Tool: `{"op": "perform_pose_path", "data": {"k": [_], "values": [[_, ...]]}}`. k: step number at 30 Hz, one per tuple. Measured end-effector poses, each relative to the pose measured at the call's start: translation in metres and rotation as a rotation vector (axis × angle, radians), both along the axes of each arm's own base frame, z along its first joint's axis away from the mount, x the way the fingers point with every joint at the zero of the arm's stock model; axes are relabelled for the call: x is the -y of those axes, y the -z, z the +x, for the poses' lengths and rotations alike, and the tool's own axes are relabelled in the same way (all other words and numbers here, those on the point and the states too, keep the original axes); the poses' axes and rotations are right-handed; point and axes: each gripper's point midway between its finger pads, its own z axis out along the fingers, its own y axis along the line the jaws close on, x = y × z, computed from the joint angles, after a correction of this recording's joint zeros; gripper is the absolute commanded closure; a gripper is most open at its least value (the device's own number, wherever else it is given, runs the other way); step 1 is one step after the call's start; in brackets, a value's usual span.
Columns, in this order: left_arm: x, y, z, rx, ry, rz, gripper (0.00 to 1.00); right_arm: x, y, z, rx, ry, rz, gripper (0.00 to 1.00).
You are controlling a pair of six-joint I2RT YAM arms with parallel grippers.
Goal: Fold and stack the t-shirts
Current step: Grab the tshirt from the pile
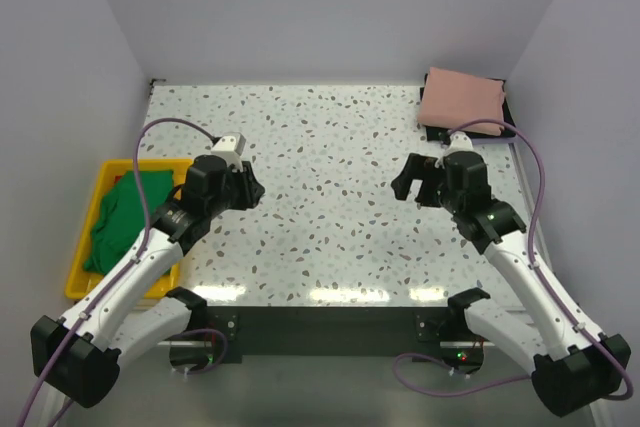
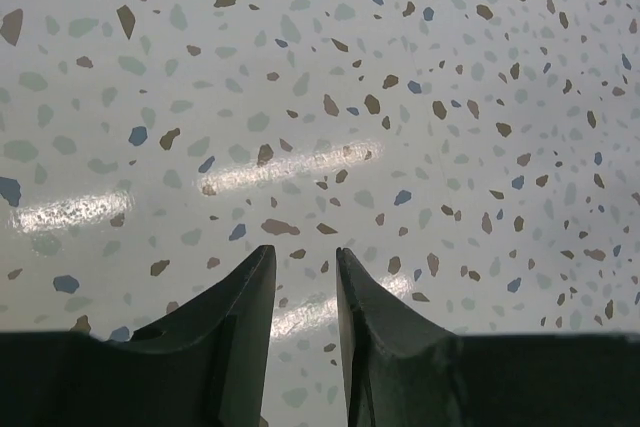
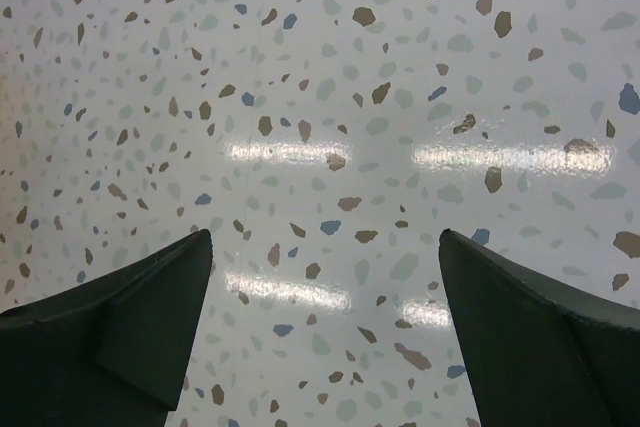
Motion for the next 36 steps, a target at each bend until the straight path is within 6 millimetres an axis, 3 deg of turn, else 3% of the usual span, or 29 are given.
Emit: {"op": "perform_pose_path", "data": {"k": [9,14,15,17,20,23,26,28,31,36], "values": [[-0.004,0.002,0.003,-0.003,-0.027,0.015,0.62,0.002,-0.009,-0.004,0.038,-0.004,0.006,0.01],[-0.012,0.007,0.008,-0.037,-0.086,0.047,0.45,0.002,-0.010,-0.005,0.042,-0.009,0.007,0.01],[-0.015,0.007,0.010,-0.048,-0.108,0.062,0.37,0.001,-0.010,-0.005,0.040,-0.014,0.007,0.01],[-0.030,0.004,0.017,-0.065,-0.190,0.106,0.33,-0.002,-0.008,-0.006,0.033,-0.033,0.010,0.01],[-0.067,-0.007,0.031,-0.082,-0.365,0.150,0.26,-0.006,-0.002,-0.006,0.010,-0.057,0.012,0.01],[-0.131,-0.014,0.042,-0.094,-0.614,0.158,0.26,-0.012,0.006,-0.007,-0.024,-0.083,0.015,0.01],[-0.201,-0.008,0.033,-0.129,-0.865,0.165,0.26,-0.016,0.011,-0.007,-0.049,-0.106,0.022,0.01],[-0.234,0.002,0.023,-0.162,-0.993,0.167,0.26,-0.020,0.013,-0.009,-0.057,-0.123,0.031,0.01],[-0.266,0.025,0.016,-0.241,-1.132,0.174,0.27,-0.023,0.016,-0.012,-0.070,-0.141,0.041,0.01],[-0.284,0.084,0.014,-0.426,-1.248,0.179,0.32,-0.028,0.021,-0.014,-0.097,-0.171,0.053,0.01]]}}
